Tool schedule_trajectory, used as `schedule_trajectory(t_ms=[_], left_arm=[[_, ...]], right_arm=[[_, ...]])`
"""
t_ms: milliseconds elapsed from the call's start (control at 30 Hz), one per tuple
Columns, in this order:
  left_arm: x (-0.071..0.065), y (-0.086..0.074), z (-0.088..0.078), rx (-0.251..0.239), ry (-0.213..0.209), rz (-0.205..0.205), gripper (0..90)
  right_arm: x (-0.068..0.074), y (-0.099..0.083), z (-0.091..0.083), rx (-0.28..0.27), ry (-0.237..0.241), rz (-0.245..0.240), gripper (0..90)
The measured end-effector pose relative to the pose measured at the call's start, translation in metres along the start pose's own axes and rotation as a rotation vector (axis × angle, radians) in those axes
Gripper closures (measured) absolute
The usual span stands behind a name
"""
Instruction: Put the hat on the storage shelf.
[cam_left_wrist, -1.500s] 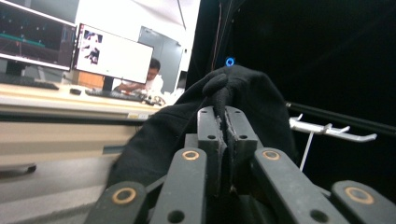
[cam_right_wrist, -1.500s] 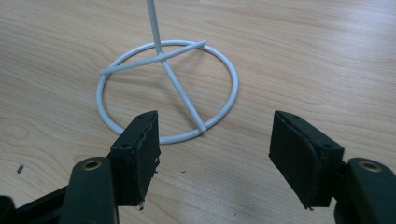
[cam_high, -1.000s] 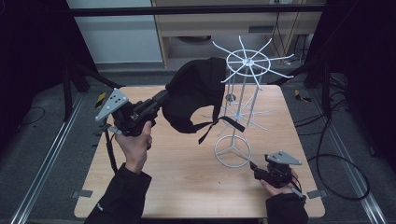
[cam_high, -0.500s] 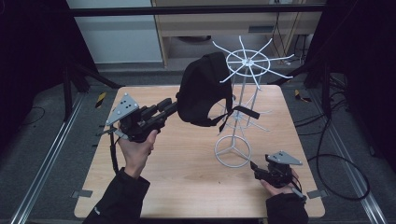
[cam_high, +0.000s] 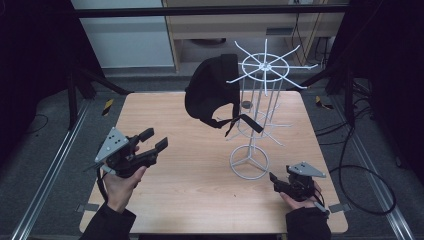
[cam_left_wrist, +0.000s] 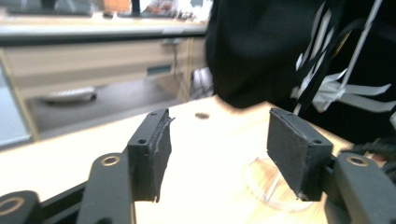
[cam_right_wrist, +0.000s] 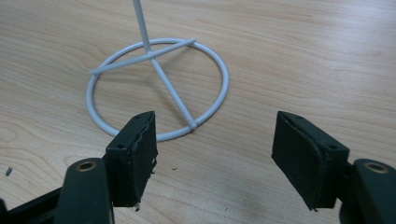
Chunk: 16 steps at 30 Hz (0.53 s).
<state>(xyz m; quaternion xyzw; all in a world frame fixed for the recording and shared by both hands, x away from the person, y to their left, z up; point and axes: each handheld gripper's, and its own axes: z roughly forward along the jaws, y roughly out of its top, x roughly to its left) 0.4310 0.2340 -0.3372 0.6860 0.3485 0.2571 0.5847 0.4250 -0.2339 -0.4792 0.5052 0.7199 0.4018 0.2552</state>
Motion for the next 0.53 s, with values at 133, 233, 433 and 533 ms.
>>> schedule_trajectory(t_ms=[133,233,433,533], left_arm=[[0.014,-0.031,-0.006,0.076,0.062,-0.008,34.9],[0.03,-0.065,-0.012,0.163,0.116,-0.029,32.4],[0.052,-0.11,-0.021,0.279,0.171,-0.072,28.2],[0.066,-0.127,-0.026,0.335,0.214,-0.1,25.6]], right_arm=[[-0.002,-0.001,0.0,0.0,-0.012,0.004,26.9],[-0.003,-0.001,-0.001,-0.001,-0.015,0.016,24.9],[-0.008,-0.002,0.0,0.007,-0.029,0.024,21.1],[-0.011,-0.003,0.0,0.012,-0.04,0.031,19.8]])
